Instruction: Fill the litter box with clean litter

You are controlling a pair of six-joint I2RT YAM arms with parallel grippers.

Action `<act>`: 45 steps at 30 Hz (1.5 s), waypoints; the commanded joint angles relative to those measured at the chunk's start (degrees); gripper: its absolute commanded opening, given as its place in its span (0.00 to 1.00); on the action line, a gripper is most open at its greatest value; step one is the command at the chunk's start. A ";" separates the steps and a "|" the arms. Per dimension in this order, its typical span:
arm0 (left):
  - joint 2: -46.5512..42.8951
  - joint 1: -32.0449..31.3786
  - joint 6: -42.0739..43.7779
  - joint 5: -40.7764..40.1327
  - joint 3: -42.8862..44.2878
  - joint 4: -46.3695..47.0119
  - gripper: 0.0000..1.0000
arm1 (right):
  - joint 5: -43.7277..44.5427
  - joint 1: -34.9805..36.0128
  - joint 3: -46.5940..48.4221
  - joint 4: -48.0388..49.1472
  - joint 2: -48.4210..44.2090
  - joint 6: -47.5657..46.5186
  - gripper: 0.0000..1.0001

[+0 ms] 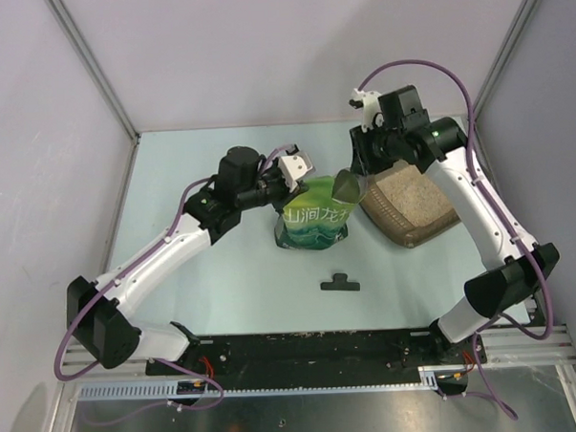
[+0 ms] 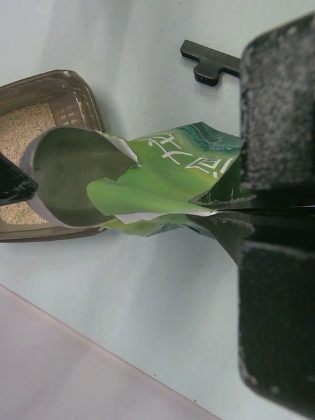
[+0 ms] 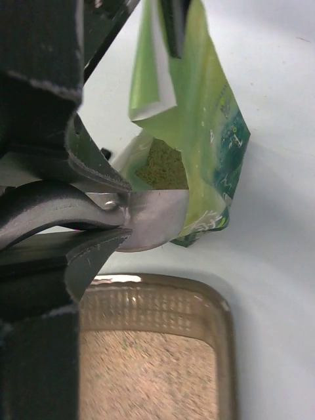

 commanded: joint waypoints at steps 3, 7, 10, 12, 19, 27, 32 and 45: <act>-3.62 0.16 -7.44 -0.60 4.24 5.61 0.00 | 19.49 2.29 -4.88 -1.84 -0.81 17.34 0.00; -3.45 -0.45 -10.43 -2.44 5.04 6.49 0.00 | 24.07 4.57 -4.79 -1.40 1.12 21.64 0.00; -3.09 -0.72 -12.90 -3.50 5.92 7.19 0.00 | 23.81 6.07 -5.23 -1.31 2.79 23.14 0.00; -2.66 -0.81 -14.21 -3.50 6.44 7.37 0.00 | 23.11 6.69 -6.10 -1.05 4.11 24.02 0.00; -2.92 -0.81 -15.89 -4.73 5.66 7.81 0.00 | 20.65 7.66 -14.08 4.82 4.64 27.62 0.00; -3.27 -0.72 -16.68 -4.56 2.67 8.34 0.00 | 16.35 10.20 -27.89 17.47 3.85 30.26 0.00; -3.18 -0.63 -16.77 -4.21 2.23 8.34 0.00 | 3.63 8.45 -33.79 25.31 3.68 34.30 0.00; -3.44 0.07 -7.99 -5.52 -2.25 8.25 0.00 | -43.31 -11.14 -33.80 38.06 2.54 39.84 0.00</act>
